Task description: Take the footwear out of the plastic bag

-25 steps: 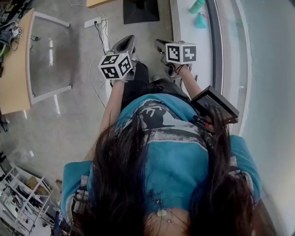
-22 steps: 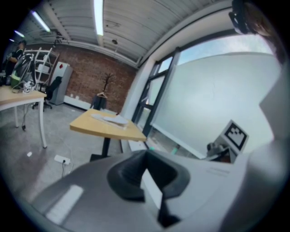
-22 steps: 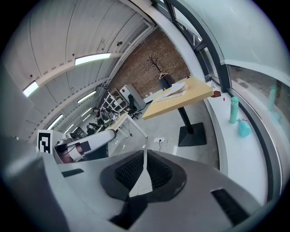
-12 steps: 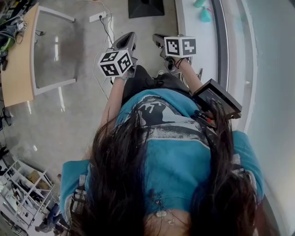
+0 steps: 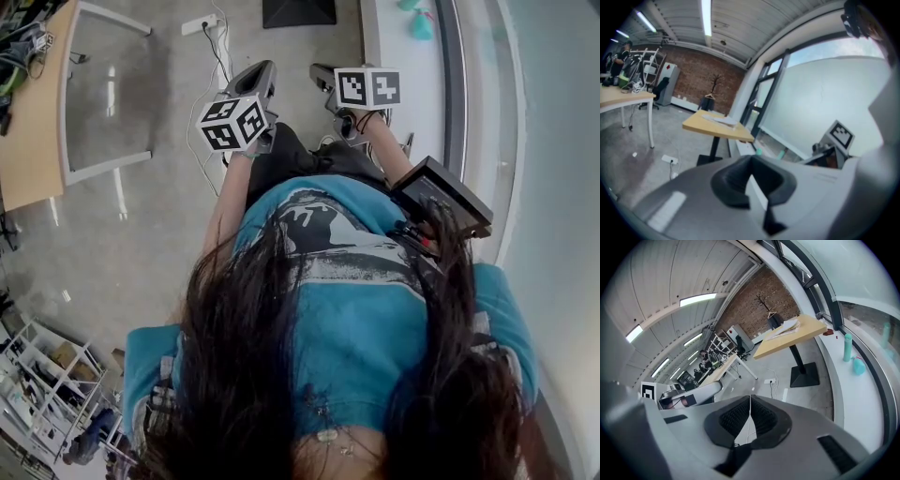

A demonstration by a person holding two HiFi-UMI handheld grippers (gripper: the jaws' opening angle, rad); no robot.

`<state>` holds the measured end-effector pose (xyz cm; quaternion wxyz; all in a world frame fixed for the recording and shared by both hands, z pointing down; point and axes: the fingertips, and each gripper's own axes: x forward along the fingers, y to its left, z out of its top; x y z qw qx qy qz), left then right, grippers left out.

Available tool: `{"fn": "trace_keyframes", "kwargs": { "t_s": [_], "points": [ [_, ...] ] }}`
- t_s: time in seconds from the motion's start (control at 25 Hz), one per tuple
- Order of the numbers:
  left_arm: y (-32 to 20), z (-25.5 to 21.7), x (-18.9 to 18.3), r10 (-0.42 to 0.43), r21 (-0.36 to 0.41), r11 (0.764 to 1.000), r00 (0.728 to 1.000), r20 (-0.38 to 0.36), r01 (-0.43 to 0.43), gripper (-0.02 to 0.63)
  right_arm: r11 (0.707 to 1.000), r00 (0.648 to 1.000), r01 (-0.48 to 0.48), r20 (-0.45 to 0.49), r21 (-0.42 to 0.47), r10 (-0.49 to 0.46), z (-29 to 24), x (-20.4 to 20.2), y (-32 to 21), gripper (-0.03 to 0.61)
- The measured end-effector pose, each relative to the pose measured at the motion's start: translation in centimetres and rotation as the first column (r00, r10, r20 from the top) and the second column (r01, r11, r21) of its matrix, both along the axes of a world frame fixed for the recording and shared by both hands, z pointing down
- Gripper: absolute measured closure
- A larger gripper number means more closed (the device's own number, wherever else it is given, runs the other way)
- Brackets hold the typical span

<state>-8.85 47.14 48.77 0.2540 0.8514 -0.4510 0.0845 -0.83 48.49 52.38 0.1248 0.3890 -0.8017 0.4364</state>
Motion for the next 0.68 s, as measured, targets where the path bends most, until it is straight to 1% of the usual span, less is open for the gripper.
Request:
{"fn": "trace_keyframes", "kwargs": {
  "t_s": [0.12,0.4,0.68],
  "points": [
    [-0.2,-0.2,0.0,0.002,0.002,1.0,1.0,-0.003,-0.002,0.612,1.0,1.0,-0.005,0.004,-0.003,0.005,-0.1,0.1,-0.2,0.558],
    [-0.5,-0.5,-0.7,0.007,-0.023,1.0,1.0,-0.017,-0.007,0.612,0.999,1.0,-0.019,0.001,-0.03,0.019,-0.5,-0.3,-0.4,0.558],
    [-0.5,-0.2,-1.2,-0.005,-0.034,0.999,1.0,-0.026,0.004,0.612,0.999,1.0,-0.016,0.002,-0.044,0.017,-0.3,-0.4,-0.6,0.558]
  ]
}}
